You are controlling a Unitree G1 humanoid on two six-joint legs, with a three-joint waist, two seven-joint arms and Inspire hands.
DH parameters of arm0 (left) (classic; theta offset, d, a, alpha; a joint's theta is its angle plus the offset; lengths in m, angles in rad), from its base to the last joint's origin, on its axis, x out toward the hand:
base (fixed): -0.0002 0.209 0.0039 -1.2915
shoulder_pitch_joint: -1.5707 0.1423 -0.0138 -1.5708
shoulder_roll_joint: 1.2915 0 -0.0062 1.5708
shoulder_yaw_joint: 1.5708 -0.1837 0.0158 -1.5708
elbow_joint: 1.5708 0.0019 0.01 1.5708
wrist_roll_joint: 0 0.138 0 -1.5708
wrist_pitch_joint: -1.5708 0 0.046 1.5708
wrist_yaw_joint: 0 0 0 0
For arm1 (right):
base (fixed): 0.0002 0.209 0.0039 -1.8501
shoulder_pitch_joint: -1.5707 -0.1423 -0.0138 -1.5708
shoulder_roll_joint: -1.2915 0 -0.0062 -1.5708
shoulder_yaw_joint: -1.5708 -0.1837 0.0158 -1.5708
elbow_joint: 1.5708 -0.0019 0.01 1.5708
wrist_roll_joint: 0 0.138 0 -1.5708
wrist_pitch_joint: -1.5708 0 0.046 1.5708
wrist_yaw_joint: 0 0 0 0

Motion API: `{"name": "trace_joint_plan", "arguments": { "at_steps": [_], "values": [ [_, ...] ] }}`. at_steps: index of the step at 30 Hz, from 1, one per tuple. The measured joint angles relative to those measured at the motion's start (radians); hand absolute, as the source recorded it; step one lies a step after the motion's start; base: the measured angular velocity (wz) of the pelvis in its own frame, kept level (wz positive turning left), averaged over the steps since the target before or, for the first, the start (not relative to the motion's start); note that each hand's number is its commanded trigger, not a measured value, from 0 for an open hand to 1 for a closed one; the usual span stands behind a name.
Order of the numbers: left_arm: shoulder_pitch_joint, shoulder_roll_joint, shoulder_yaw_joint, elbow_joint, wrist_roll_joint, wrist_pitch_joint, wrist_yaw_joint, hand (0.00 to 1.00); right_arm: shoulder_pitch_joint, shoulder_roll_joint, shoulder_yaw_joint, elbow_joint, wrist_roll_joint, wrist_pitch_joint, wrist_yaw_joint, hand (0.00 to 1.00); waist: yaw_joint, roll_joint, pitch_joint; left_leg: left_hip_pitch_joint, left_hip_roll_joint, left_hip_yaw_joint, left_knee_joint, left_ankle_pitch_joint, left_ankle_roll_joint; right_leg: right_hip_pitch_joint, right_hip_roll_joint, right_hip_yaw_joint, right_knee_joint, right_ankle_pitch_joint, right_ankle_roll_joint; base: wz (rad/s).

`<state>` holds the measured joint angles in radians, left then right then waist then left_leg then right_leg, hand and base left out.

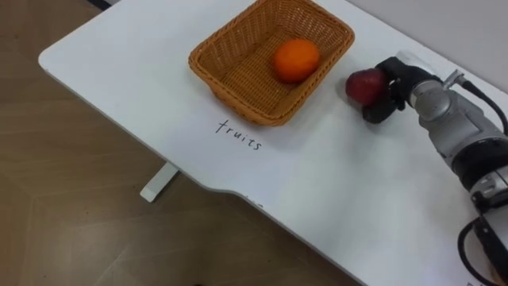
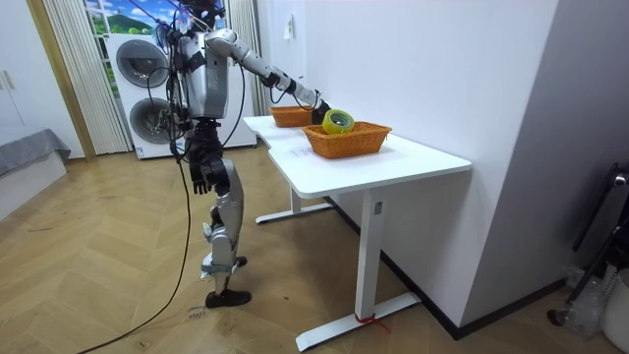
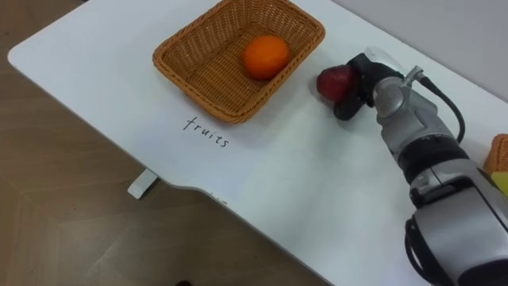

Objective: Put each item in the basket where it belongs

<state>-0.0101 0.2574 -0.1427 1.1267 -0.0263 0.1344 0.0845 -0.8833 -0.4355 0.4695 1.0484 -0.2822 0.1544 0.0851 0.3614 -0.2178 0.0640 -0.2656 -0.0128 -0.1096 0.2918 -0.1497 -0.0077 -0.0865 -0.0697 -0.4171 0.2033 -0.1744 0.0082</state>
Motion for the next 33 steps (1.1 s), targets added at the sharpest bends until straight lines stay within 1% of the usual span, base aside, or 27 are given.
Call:
{"name": "trace_joint_plan", "arguments": {
  "at_steps": [12,16,19,21,24,26,28,29,33],
  "values": [
    [0.002,0.001,0.0,0.013,0.001,0.005,0.0,0.0,0.0,0.0,-0.001,0.005,0.016,-0.002,0.006,1.0,0.0,-0.004,-0.0016,0.001,0.0,0.0,0.006,0.001,-0.001,0.001,0.0,0.001,0.0,0.0,0.0,0.0],
    [0.001,0.0,0.0,0.013,0.071,0.004,-0.006,0.0,0.0,0.0,-0.001,0.006,0.039,-0.001,0.006,1.0,0.0,-0.006,-0.0011,0.001,0.001,0.001,0.006,0.001,-0.001,0.0,0.001,0.005,0.0,0.0,0.0,0.0],
    [0.0,0.0,0.0,0.011,0.078,0.002,-0.014,0.0,0.0,0.0,-0.015,0.014,0.064,-0.005,0.006,1.0,-0.004,-0.006,-0.001,0.0,0.001,0.001,0.006,0.001,0.0,0.0,0.001,0.005,0.0,0.0,0.0,0.0],
    [0.003,0.001,0.0,0.004,0.078,-0.005,-0.023,0.0,0.0,-0.002,-0.028,0.022,0.091,-0.011,0.008,1.0,-0.006,-0.006,-0.0006,-0.002,0.001,0.001,0.008,0.0,-0.001,-0.001,0.002,0.007,0.0,0.0,0.0,0.0],
    [0.009,0.004,0.0,-0.011,0.079,-0.014,-0.042,0.0,0.0,-0.01,-0.032,0.021,0.118,-0.015,0.027,1.0,-0.012,-0.004,-0.0001,-0.003,0.001,0.0,0.009,0.0,-0.001,-0.001,0.002,0.007,0.0,0.0,0.0,0.0],
    [0.01,0.006,0.001,-0.011,0.083,-0.016,-0.051,0.0,0.0,-0.018,-0.033,0.016,0.127,-0.026,0.042,1.0,-0.016,-0.005,-0.0006,-0.004,0.001,-0.001,0.007,0.0,-0.001,-0.003,0.003,0.009,0.0,0.0,0.0,0.0],
    [0.014,0.006,0.001,-0.01,0.088,-0.015,-0.053,0.0,0.0,-0.02,-0.033,0.002,0.139,-0.031,0.064,1.0,-0.03,-0.005,-0.0013,-0.004,0.001,-0.001,0.008,0.0,-0.001,-0.002,0.003,0.017,0.0,0.0,0.0,0.0],
    [0.014,0.006,0.001,-0.01,0.088,-0.015,-0.053,0.0,0.001,-0.021,-0.033,-0.001,0.142,-0.031,0.069,1.0,-0.032,-0.006,-0.0016,-0.004,0.001,-0.001,0.008,0.0,-0.001,-0.003,0.003,0.02,0.0,0.0,0.0,0.0],
    [0.015,0.006,0.003,-0.008,0.087,-0.014,-0.05,0.0,0.002,-0.022,-0.034,-0.041,0.141,-0.032,0.082,1.0,-0.058,-0.005,-0.0047,-0.004,0.001,-0.001,0.009,0.0,-0.001,-0.004,0.004,0.033,0.0,0.0,0.0,-0.01]
  ]
}}
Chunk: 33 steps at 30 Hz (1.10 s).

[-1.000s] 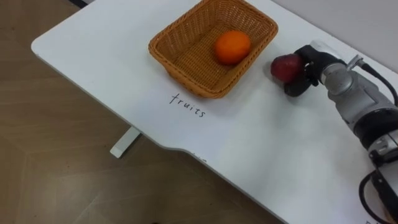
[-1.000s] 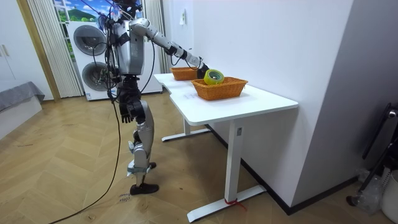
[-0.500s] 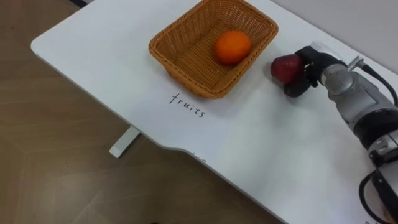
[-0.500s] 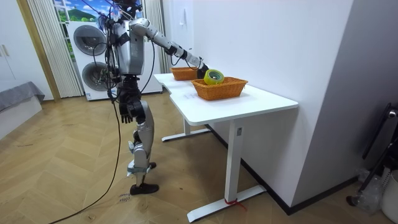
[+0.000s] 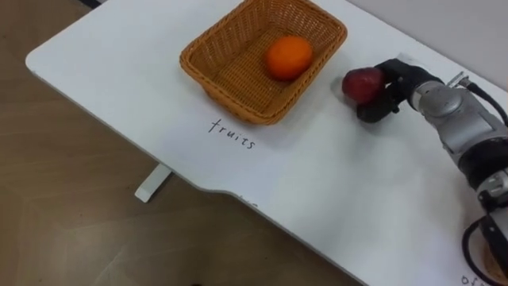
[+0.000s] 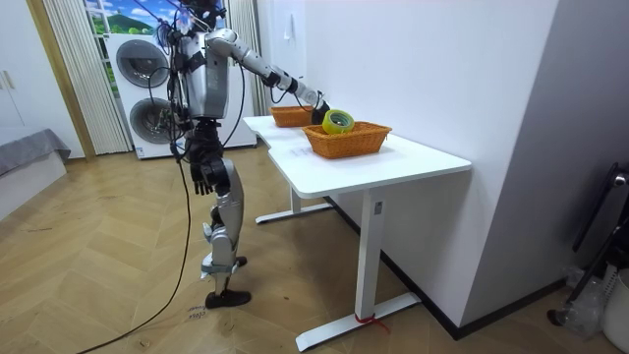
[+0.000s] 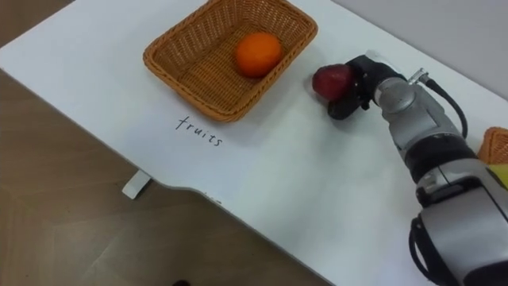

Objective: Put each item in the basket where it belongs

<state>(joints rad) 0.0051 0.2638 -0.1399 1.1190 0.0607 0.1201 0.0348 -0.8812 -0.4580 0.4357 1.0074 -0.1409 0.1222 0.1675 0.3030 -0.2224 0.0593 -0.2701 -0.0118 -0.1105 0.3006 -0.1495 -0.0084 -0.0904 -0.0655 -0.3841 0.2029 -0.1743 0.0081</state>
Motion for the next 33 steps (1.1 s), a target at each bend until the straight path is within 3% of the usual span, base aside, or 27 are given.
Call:
{"name": "trace_joint_plan", "arguments": {
  "at_steps": [2,4,11,15,19,29,33],
  "values": [
    [0.0,-0.001,0.0,0.0,-0.002,0.0,0.0,0.0,0.0,0.0,0.0,-0.007,0.0,-0.003,0.0,1.0,-0.008,0.001,-0.0056,0.001,0.0,0.002,0.002,0.0,0.0,0.001,-0.001,0.0,0.0,0.0,0.0,-0.02],
    [0.007,-0.003,0.0,0.0,-0.011,-0.003,0.005,0.0,0.0,0.0,-0.002,-0.012,0.008,-0.003,0.0,1.0,-0.023,0.008,-0.022,0.008,-0.002,0.003,0.003,0.0,0.001,0.008,-0.003,0.001,0.0,0.0,0.0,0.0],
    [0.028,-0.012,0.02,0.0,-0.011,-0.019,0.023,0.0,0.034,-0.001,-0.028,-0.097,0.013,-0.009,0.001,1.0,-0.033,0.029,-0.0356,0.077,0.003,0.022,-0.017,0.0,0.0,0.064,-0.002,0.01,-0.003,0.0,0.0,-0.08],
    [0.057,-0.015,0.025,-0.001,-0.007,-0.02,0.023,0.0,0.051,-0.004,-0.049,-0.172,0.005,-0.011,0.014,1.0,-0.058,0.042,-0.0418,0.092,0.002,0.022,-0.023,0.001,0.0,0.077,-0.003,0.012,-0.001,0.0,0.0,0.0],
    [0.085,-0.014,0.048,-0.002,0.016,-0.017,0.013,0.0,0.057,-0.01,-0.076,-0.278,0.005,-0.013,0.038,1.0,-0.081,0.041,-0.0432,0.109,0.001,0.025,-0.033,0.008,0.001,0.087,-0.005,0.013,0.0,0.0,0.0,0.0],
    [0.126,-0.019,0.093,-0.025,0.022,-0.009,-0.021,0.0,0.057,-0.026,-0.077,-0.398,-0.022,-0.012,0.042,1.0,-0.086,0.033,-0.0496,0.126,-0.001,0.016,-0.036,0.009,0.001,0.112,-0.006,-0.002,-0.005,0.0,0.0,0.03],
    [0.148,-0.016,0.11,-0.053,0.021,0.005,-0.022,0.0,0.057,-0.027,-0.075,-0.436,-0.039,0.004,0.043,1.0,-0.09,0.02,-0.0573,0.135,-0.005,0.001,-0.036,0.009,0.001,0.134,-0.004,-0.01,-0.017,0.0,0.001,0.12]
  ]
}}
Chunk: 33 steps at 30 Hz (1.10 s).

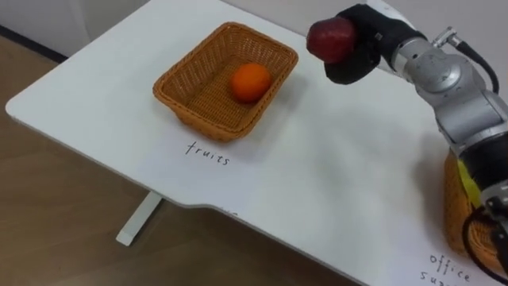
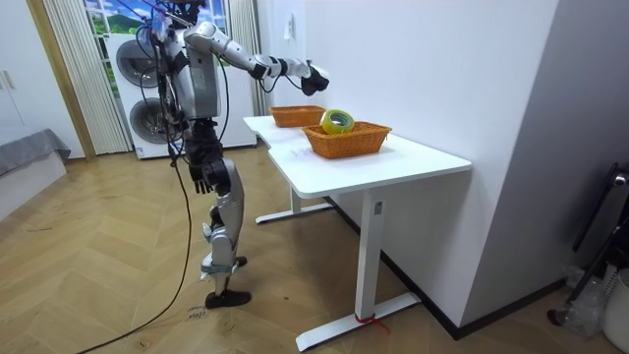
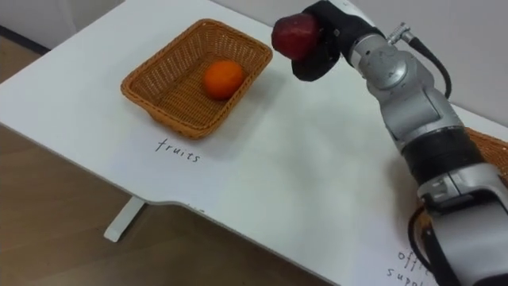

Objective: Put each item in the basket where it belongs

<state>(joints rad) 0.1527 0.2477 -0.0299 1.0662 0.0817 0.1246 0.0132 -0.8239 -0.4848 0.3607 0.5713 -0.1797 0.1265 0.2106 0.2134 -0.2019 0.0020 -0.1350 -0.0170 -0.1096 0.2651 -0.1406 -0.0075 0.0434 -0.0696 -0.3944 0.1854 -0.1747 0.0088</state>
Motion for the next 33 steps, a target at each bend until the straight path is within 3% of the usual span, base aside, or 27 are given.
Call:
{"name": "trace_joint_plan", "arguments": {
  "at_steps": [3,8,13,22,27,29,31,33],
  "values": [
    [0.021,-0.001,0.001,-0.028,0.002,0.002,0.0,0.0,0.0,0.0,0.0,-0.042,-0.02,0.008,0.004,1.0,0.0,-0.004,-0.0014,0.011,-0.001,-0.007,-0.001,0.0,-0.001,0.014,0.0,-0.012,0.0,-0.001,0.002,0.1],
    [0.034,0.006,0.007,-0.03,0.001,0.002,-0.003,0.0,0.0,0.0,0.003,-0.068,-0.022,0.013,0.022,1.0,0.006,-0.02,0.0104,0.027,-0.009,-0.023,0.0,0.0,-0.001,0.043,-0.002,-0.021,-0.005,-0.005,0.005,0.1],
    [0.036,0.014,0.009,-0.031,0.012,0.009,-0.008,0.0,0.0,0.003,0.028,-0.067,-0.023,0.028,0.044,1.0,0.043,-0.053,0.0156,0.02,-0.015,-0.031,0.005,0.0,0.0,0.042,-0.001,-0.023,-0.02,-0.006,0.005,0.01],
    [0.053,0.015,0.018,-0.047,0.041,0.022,-0.024,0.0,0.0,0.01,0.101,-0.07,-0.023,0.034,0.064,1.0,0.109,-0.061,0.0162,0.005,-0.022,-0.063,0.006,-0.001,-0.001,0.046,0.001,-0.05,-0.031,-0.008,0.008,0.12],
    [0.064,0.014,0.026,-0.046,0.041,0.027,-0.024,0.0,0.0,0.01,0.114,-0.071,-0.027,0.048,0.076,1.0,0.131,-0.068,0.0268,0.005,-0.024,-0.071,0.002,-0.002,-0.002,0.049,0.001,-0.048,-0.031,-0.008,0.008,0.04],
    [0.072,0.013,0.026,-0.046,0.04,0.027,-0.025,0.0,0.0,0.01,0.131,-0.07,-0.028,0.048,0.076,1.0,0.136,-0.07,0.0273,0.007,-0.025,-0.071,0.002,-0.004,-0.002,0.049,0.0,-0.047,-0.031,-0.008,0.008,0.0],
    [0.075,0.014,0.027,-0.045,0.04,0.027,-0.025,0.0,0.015,0.01,0.136,-0.064,-0.027,0.048,0.076,0.53,0.146,-0.065,0.0332,0.014,-0.027,-0.075,0.002,-0.006,0.0,0.06,-0.001,-0.047,-0.033,-0.008,0.009,0.05],
    [0.076,0.014,0.026,-0.045,0.04,0.027,-0.027,0.0,0.025,0.01,0.137,-0.062,-0.027,0.049,0.076,0.52,0.152,-0.066,0.0325,0.017,-0.028,-0.079,0.003,-0.007,0.001,0.064,-0.001,-0.045,-0.032,-0.008,0.009,0.06]
  ]
}}
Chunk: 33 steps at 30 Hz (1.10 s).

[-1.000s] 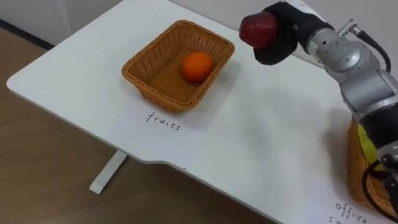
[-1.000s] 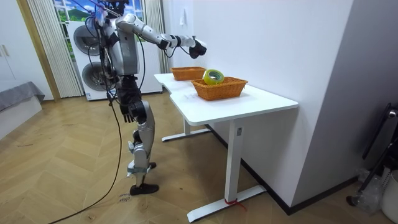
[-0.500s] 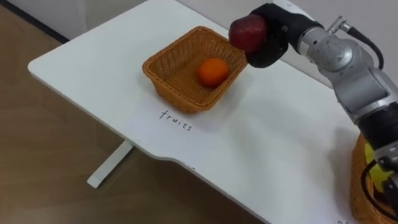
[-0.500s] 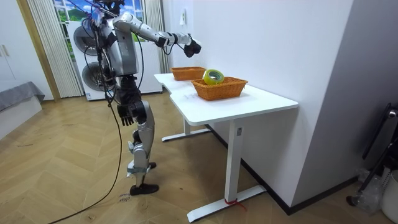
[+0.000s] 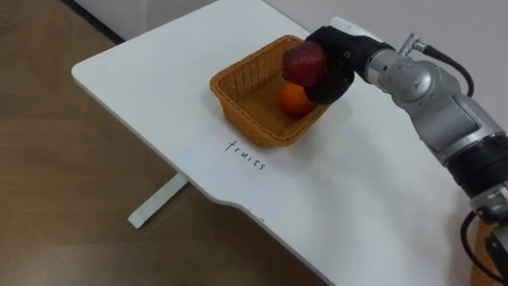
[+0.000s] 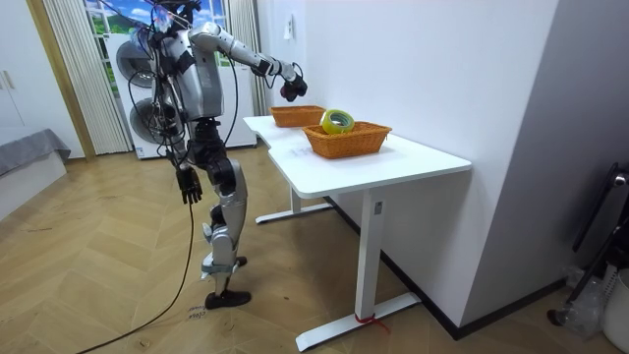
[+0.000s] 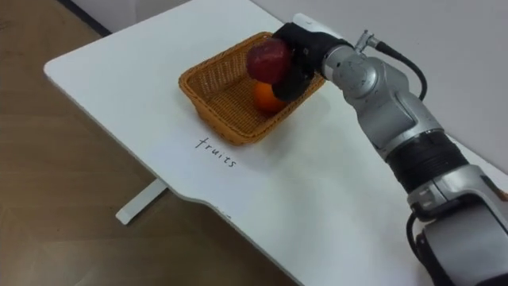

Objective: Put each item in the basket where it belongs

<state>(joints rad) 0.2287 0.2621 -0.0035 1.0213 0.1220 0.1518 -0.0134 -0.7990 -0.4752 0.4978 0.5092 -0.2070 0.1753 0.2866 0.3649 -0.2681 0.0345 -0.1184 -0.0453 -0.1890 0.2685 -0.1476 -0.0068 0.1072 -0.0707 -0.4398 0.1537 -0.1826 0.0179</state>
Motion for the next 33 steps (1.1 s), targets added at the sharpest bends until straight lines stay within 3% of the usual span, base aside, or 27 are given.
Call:
{"name": "trace_joint_plan", "arguments": {
  "at_steps": [1,3,4,16,22,33],
  "values": [
    [0.001,0.0,0.0,0.001,0.0,0.001,-0.001,0.0,0.0,0.0,0.0,0.0,0.0,0.0,0.0,0.5,0.002,0.0,0.0004,-0.002,0.0,-0.001,0.001,-0.002,-0.001,-0.001,0.0,0.002,0.0,0.0,0.001,0.0],
    [0.004,0.0,0.0,0.002,0.0,0.003,-0.006,0.0,0.0,0.0,0.0,0.002,0.0,0.0,0.0,0.1,0.004,0.0,0.0007,-0.003,0.0,-0.002,0.003,-0.003,-0.001,-0.001,0.001,0.001,0.0,-0.001,0.001,0.0],
    [0.005,0.0,0.0,0.003,0.0,0.004,-0.012,0.0,0.001,0.0,0.001,0.002,0.001,0.001,0.0,0.0,0.005,0.0,0.0008,-0.004,0.0,-0.002,0.004,-0.004,-0.001,-0.001,0.001,0.001,0.0,-0.001,0.001,0.0],
    [0.004,0.005,0.0,0.001,0.0,0.014,-0.037,0.0,0.003,0.0,0.031,0.041,0.008,0.0,0.0,0.0,0.047,-0.001,-0.0008,-0.002,0.0,-0.001,0.005,-0.004,-0.001,-0.001,0.0,-0.004,0.001,-0.001,0.001,0.0],
    [0.004,0.005,0.0,-0.008,0.0,0.017,-0.038,0.0,0.003,0.0,0.031,0.047,0.006,0.001,0.0,0.0,0.048,-0.007,-0.0048,-0.011,0.0,-0.004,0.008,-0.004,-0.001,-0.007,0.0,-0.007,0.001,-0.001,0.001,0.0],
    [0.004,0.005,0.001,0.012,0.0,0.017,-0.038,0.0,0.003,0.0,0.03,0.063,0.005,0.0,-0.001,0.0,0.045,-0.002,-0.0018,-0.007,-0.001,-0.004,0.008,-0.004,-0.001,-0.002,0.0,-0.003,0.002,-0.001,0.001,0.0]
  ]
}}
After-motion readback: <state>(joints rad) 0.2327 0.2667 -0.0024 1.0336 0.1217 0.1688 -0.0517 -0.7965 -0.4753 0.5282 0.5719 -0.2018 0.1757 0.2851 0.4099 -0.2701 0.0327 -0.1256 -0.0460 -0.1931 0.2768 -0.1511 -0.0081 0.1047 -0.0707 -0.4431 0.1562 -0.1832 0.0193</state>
